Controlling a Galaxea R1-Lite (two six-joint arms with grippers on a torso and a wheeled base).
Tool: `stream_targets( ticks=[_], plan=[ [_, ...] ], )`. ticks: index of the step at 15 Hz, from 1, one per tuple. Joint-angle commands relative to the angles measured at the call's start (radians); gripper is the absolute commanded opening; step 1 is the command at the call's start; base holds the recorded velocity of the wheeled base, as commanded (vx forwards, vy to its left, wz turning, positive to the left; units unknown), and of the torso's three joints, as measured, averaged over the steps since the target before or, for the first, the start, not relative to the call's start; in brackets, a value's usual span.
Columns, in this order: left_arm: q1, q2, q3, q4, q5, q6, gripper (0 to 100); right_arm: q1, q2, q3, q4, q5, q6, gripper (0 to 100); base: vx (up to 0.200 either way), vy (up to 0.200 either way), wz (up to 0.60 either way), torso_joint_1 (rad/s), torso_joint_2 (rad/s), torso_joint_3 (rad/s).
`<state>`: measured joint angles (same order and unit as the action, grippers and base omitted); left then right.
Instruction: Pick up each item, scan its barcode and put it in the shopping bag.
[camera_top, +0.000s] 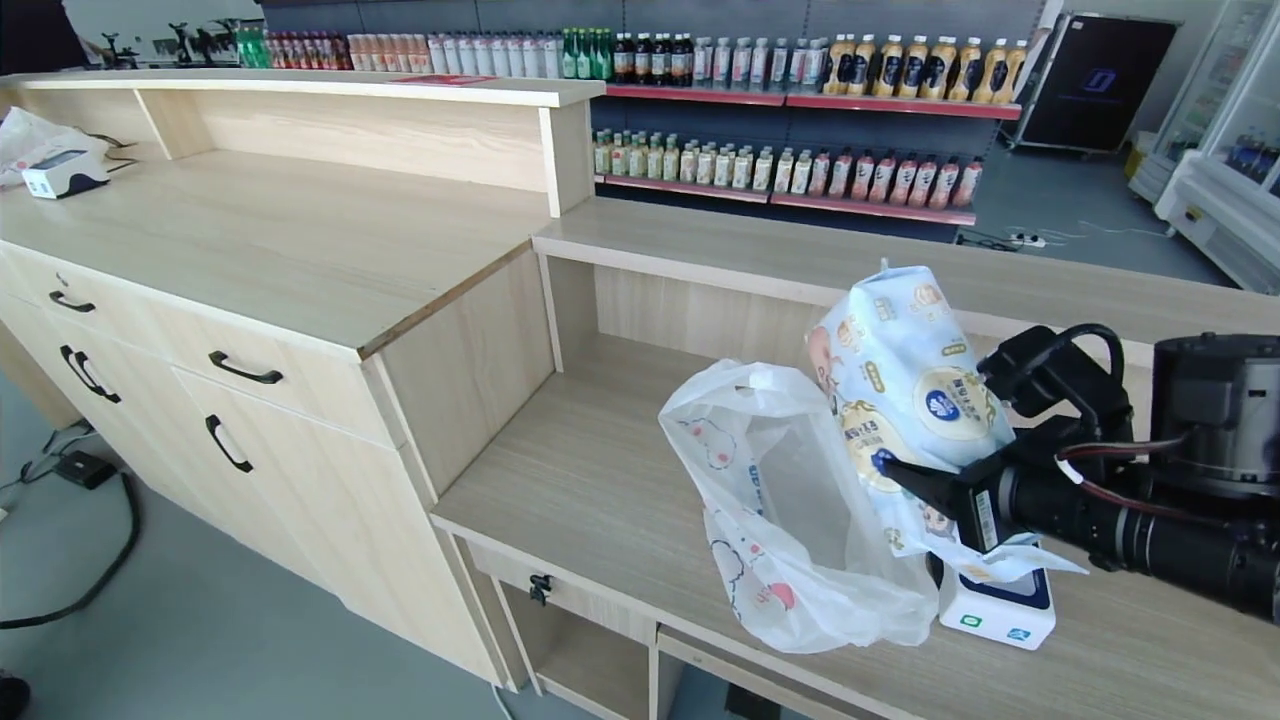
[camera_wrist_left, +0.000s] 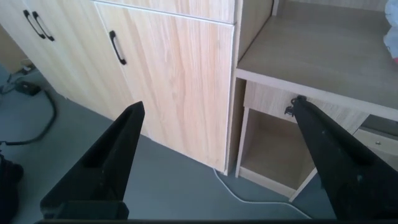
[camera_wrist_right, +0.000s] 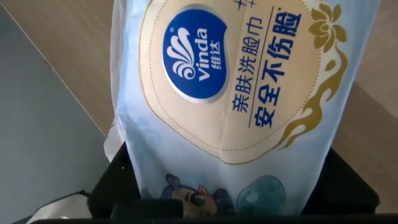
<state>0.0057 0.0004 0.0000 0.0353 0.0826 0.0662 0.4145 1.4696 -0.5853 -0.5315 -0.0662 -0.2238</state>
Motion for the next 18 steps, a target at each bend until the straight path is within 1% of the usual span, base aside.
stream_targets(
  ticks=[1, 4, 9, 11, 14, 16, 18],
  plan=[
    [0.0, 0.0, 0.0, 0.0, 0.0, 0.0, 100, -0.026, 0.061, 0.001, 0.013, -0.003, 0.015, 0, 0.0, 0.0, 0.0, 0.0, 0.0, 0.0],
    [0.0, 0.0, 0.0, 0.0, 0.0, 0.0, 100, -0.04, 0.132, -0.001, 0.011, -0.001, 0.092, 0, 0.0, 0.0, 0.0, 0.0, 0.0, 0.0],
    [0.0, 0.0, 0.0, 0.0, 0.0, 0.0, 100, -0.031, 0.186, 0.001, 0.016, 0.009, 0.104, 0, 0.0, 0.0, 0.0, 0.0, 0.0, 0.0],
    [-0.001, 0.0, 0.0, 0.0, 0.0, 0.001, 100, -0.025, 0.221, -0.007, 0.013, 0.034, 0.104, 0, 0.0, 0.0, 0.0, 0.0, 0.0, 0.0],
    [-0.001, 0.0, 0.0, 0.0, 0.0, 0.0, 100, -0.02, 0.291, -0.048, 0.004, 0.046, 0.103, 0, 0.0, 0.0, 0.0, 0.0, 0.0, 0.0],
    [-0.001, 0.0, 0.0, 0.0, 0.0, 0.0, 100, -0.008, 0.327, -0.085, -0.03, 0.048, 0.107, 0, 0.0, 0.0, 0.0, 0.0, 0.0, 0.0],
    [-0.001, 0.0, 0.0, 0.0, 0.0, 0.0, 100, 0.0, 0.348, -0.085, -0.071, 0.051, 0.104, 0, 0.0, 0.0, 0.0, 0.0, 0.0, 0.0]
  ],
)
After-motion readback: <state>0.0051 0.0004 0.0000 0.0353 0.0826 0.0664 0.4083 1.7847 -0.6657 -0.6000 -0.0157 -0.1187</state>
